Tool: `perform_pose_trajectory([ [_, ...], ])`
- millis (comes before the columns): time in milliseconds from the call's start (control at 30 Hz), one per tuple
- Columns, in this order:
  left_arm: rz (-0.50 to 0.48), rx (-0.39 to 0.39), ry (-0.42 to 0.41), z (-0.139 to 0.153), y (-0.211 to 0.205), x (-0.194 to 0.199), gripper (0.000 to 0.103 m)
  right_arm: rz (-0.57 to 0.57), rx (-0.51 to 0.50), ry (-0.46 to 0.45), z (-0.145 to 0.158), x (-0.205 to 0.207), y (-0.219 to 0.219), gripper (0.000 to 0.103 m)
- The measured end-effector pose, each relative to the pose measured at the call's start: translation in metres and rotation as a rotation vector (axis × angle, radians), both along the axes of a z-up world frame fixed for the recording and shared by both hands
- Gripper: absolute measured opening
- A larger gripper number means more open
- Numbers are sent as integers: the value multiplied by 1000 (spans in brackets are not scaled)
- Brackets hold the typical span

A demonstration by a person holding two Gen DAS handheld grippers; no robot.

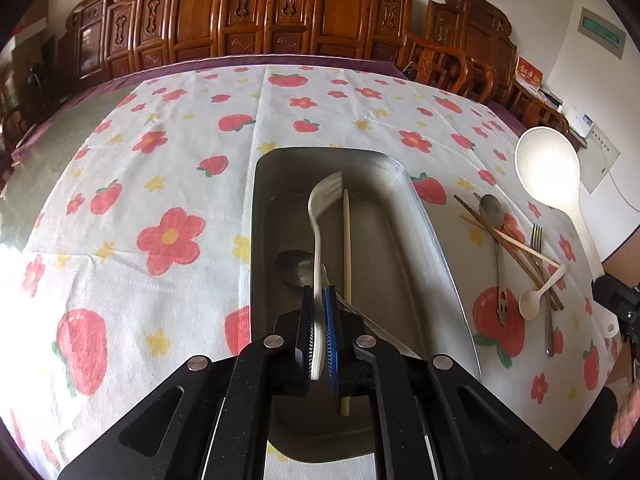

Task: Organize utensils
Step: 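Lower the white plastic spoon into the tray and open the right gripper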

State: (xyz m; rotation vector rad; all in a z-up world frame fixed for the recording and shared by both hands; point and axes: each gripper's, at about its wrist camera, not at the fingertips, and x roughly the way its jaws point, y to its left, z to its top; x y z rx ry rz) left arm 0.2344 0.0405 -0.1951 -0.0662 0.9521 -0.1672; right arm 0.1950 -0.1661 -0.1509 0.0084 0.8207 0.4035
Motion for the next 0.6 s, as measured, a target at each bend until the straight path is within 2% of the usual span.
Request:
perform_pose_trajectory([
  [167,10,-21,-25,12,9,-2,5,21,-7,7,0,7,21,5],
  [600,52,31,-108,43,46,-8,5,98,-6,46,-16,25,85,5],
])
